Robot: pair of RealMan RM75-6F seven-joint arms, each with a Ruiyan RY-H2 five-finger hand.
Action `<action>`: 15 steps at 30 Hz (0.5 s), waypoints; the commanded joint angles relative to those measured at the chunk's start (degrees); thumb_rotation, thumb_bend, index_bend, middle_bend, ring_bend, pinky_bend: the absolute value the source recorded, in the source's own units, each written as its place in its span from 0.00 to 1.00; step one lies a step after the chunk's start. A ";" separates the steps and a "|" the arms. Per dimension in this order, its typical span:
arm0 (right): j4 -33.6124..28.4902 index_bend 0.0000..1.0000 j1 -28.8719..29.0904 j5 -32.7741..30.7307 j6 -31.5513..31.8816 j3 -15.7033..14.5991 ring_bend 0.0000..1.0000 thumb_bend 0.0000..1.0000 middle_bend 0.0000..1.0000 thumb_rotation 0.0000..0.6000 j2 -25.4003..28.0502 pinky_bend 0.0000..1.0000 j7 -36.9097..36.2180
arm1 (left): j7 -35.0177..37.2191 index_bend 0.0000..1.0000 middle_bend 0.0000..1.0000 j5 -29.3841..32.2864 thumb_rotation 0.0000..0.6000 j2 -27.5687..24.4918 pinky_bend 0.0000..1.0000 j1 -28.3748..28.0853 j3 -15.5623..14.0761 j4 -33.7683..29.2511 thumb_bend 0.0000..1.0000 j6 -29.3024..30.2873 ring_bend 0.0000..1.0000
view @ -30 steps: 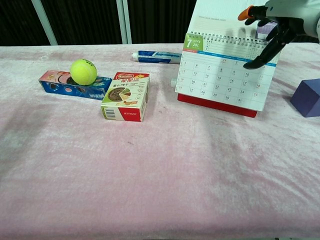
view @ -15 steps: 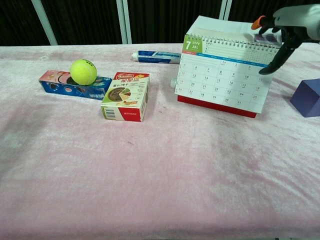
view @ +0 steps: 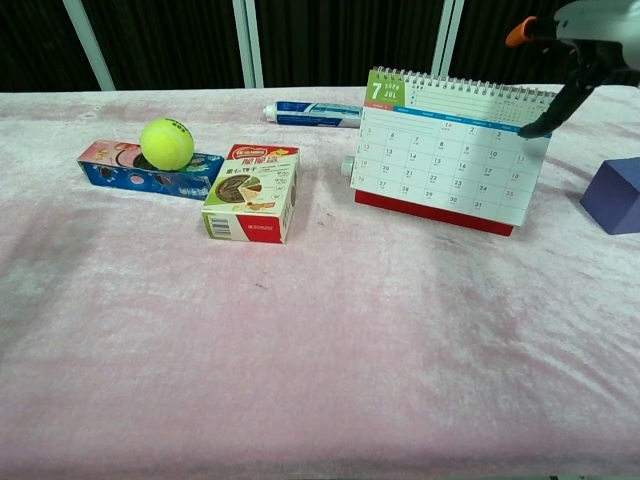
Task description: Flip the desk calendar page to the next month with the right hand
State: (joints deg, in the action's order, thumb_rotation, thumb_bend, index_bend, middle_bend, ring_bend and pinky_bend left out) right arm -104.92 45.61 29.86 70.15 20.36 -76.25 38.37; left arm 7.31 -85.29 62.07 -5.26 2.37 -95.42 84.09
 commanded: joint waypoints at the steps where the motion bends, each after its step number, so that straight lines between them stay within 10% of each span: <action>1: -2.09 0.00 -2.37 5.14 2.08 -0.38 0.06 0.16 0.03 1.00 2.45 0.12 -3.26 | 0.07 0.00 0.00 -0.04 1.00 -0.04 0.00 0.01 0.04 0.03 0.00 0.08 0.00; 6: -5.94 0.00 -8.54 13.85 4.08 -4.47 0.03 0.16 0.00 1.00 8.48 0.12 -8.37 | 0.06 0.00 0.00 -0.36 1.00 -0.06 0.00 0.04 -0.06 0.15 0.00 0.22 0.00; 15: -2.57 0.00 -26.16 40.04 13.84 -20.36 0.00 0.12 0.00 1.00 17.56 0.09 -22.70 | -1.98 0.00 0.00 -0.99 1.00 -0.23 0.00 -0.03 -0.78 0.31 0.00 -0.33 0.00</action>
State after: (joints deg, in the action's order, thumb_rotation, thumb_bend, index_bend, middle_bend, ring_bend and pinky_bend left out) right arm -109.80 27.36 60.31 78.47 7.28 -62.55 22.50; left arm 5.84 -86.15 61.88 -5.25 1.74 -95.15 83.91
